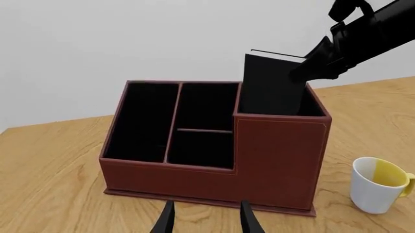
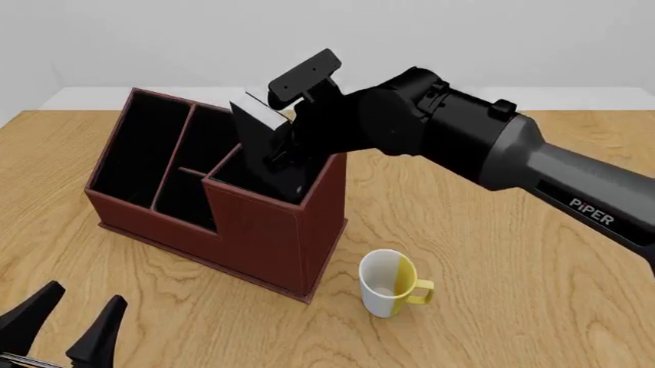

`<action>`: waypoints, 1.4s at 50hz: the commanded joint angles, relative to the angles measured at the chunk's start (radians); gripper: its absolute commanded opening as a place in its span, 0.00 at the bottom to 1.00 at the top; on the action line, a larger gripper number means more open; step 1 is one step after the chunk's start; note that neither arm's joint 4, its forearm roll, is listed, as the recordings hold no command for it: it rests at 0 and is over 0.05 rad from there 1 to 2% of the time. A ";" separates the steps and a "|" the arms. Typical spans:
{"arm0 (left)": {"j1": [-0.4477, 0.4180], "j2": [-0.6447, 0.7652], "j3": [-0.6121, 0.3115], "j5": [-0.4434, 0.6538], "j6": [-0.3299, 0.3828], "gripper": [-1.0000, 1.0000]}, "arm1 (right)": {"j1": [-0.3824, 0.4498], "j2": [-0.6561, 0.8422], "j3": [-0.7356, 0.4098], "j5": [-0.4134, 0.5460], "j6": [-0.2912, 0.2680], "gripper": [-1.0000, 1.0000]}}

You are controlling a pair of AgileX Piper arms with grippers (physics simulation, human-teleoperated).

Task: Pick up the book and place it in the right compartment of the caddy.

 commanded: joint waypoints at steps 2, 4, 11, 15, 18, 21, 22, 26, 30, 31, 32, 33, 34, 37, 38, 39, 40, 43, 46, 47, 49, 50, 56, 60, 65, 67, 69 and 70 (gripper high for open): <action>-0.001 0.000 -0.001 0.003 0.001 1.00 | 0.003 -0.009 0.023 -0.035 0.034 0.00; -0.001 0.000 -0.001 0.003 0.001 1.00 | 0.003 -0.008 0.029 -0.042 0.037 0.00; 0.000 0.000 -0.001 0.006 0.002 1.00 | 0.005 -0.005 0.045 -0.061 0.045 0.00; 0.001 0.000 0.000 0.006 0.003 1.00 | 0.009 -0.004 0.057 -0.073 0.052 0.00; 0.002 0.000 0.000 0.007 0.004 1.00 | 0.013 -0.004 0.064 -0.081 0.056 0.00; 0.002 0.000 0.000 0.007 0.005 1.00 | 0.015 -0.003 0.075 -0.093 0.062 0.00; 0.002 0.000 0.000 0.007 0.005 1.00 | 0.014 -0.001 0.079 -0.097 0.062 0.00; 0.004 0.000 0.000 0.008 0.005 1.00 | 0.012 0.007 0.089 -0.109 0.066 0.00; 0.004 0.000 0.000 0.010 0.005 1.00 | 0.012 0.010 0.097 -0.119 0.071 0.00; 0.004 0.000 0.000 0.010 0.005 1.00 | 0.012 0.011 0.099 -0.120 0.070 0.00; 0.003 0.000 0.000 0.010 0.004 1.00 | 0.012 0.009 0.101 -0.121 0.072 0.00; 0.003 0.000 0.000 0.010 0.004 1.00 | 0.013 0.009 0.103 -0.123 0.075 0.00; 0.004 0.000 0.000 0.010 0.003 1.00 | 0.013 0.009 0.104 -0.125 0.075 0.00; 0.004 0.000 0.000 0.011 0.002 1.00 | 0.013 0.011 0.112 -0.133 0.078 0.00; 0.004 0.000 0.000 0.012 0.001 1.00 | 0.014 0.012 0.116 -0.137 0.080 0.00; 0.004 0.000 -0.001 0.014 0.003 1.00 | 0.013 0.014 0.121 -0.142 0.080 0.00; 0.004 0.000 -0.001 0.014 0.003 1.00 | 0.013 0.014 0.121 -0.142 0.080 0.00; 0.005 0.000 0.000 0.013 0.002 1.00 | 0.014 0.018 0.123 -0.146 0.082 0.00; 0.006 0.000 -0.001 0.014 0.001 1.00 | 0.013 0.021 0.125 -0.150 0.084 0.00; 0.006 0.000 -0.001 0.014 0.001 1.00 | 0.014 0.021 0.127 -0.152 0.086 0.00; 0.005 0.000 -0.001 0.014 0.001 1.00 | 0.013 0.023 0.132 -0.156 0.085 0.00; 0.005 0.000 -0.001 0.014 0.001 1.00 | 0.014 0.023 0.132 -0.157 0.086 0.00; 0.004 0.000 0.000 0.014 0.002 1.00 | 0.012 0.022 0.129 -0.152 0.083 0.00; 0.002 0.000 0.000 0.014 0.001 1.00 | 0.011 0.017 0.121 -0.144 0.082 0.00; 0.002 0.000 0.000 0.013 0.002 1.00 | 0.020 0.010 0.126 -0.144 0.086 1.00; 0.001 0.000 -0.001 0.013 0.002 1.00 | 0.023 0.009 0.127 -0.143 0.085 1.00; 0.002 0.000 -0.001 0.013 0.002 1.00 | 0.023 0.008 0.125 -0.141 0.086 1.00; 0.002 0.000 -0.001 0.014 0.003 1.00 | 0.026 0.008 0.125 -0.140 0.086 1.00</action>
